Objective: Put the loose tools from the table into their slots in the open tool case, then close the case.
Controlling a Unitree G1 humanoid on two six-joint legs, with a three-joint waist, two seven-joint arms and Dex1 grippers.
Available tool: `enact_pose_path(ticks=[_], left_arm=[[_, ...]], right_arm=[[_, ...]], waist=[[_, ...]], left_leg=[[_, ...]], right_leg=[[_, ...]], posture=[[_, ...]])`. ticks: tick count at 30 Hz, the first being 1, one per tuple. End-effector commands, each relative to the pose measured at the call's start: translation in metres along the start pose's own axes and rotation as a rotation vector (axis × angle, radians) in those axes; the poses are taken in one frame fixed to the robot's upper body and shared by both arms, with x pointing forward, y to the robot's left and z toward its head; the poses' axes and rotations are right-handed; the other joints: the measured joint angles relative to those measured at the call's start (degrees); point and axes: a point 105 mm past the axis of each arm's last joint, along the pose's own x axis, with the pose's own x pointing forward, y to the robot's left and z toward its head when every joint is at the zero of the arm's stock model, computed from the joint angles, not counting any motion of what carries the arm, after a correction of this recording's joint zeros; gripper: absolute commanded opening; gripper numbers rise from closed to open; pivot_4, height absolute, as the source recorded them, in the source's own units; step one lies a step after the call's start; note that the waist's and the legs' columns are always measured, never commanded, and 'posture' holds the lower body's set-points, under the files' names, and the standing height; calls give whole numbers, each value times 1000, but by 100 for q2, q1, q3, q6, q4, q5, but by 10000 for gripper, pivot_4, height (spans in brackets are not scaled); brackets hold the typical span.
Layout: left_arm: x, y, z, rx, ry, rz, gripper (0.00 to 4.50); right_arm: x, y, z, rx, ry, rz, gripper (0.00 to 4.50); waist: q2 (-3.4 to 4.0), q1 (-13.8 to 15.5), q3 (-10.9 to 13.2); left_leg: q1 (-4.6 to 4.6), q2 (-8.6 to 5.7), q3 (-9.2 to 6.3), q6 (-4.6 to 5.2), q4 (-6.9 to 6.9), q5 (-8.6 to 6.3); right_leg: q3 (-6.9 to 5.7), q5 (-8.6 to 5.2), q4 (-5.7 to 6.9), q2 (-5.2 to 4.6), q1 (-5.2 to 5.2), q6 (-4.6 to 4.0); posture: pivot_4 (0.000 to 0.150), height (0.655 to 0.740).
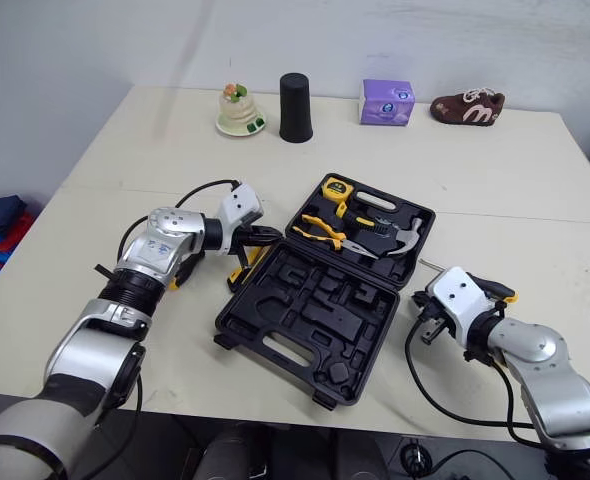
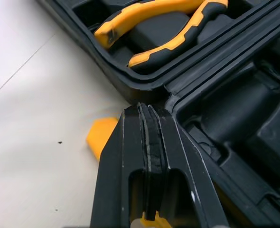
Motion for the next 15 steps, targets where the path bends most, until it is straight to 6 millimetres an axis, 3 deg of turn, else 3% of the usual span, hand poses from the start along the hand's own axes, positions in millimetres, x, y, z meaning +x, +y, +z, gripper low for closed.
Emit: enact_pose_path(ticks=[1, 4, 9, 15], left_arm=[[6, -12, 12, 52, -40, -72, 1022], [8, -16, 8, 49, -30, -88, 1022], [6, -5, -4, -2, 2, -11, 1022], [14, -15, 1, 16, -19, -59, 1022]], right_arm=[[3, 1, 11, -27, -45, 14, 0], [5, 2, 11, -20, -51, 29, 0], [2, 1, 8, -37, -44, 49, 0], [4, 0, 10, -70, -64, 87, 0]], waist=[[0, 11, 0], [0, 15, 0], [0, 16, 0], [0, 11, 0]], left_leg=[[0, 0, 0, 0, 1, 0], [-2, -1, 0, 1, 3, 0], [-2, -1, -4, 1, 4, -1], [-2, 0, -3, 1, 4, -1]], right_leg=[[0, 0, 0, 0, 0, 0], [0, 0, 0, 0, 0, 0], [-1, 0, 0, 0, 0, 0], [-1, 0, 2, 0, 0, 0]], posture=[[1500, 7400], [1500, 7400], [1500, 7400], [1500, 7400]])
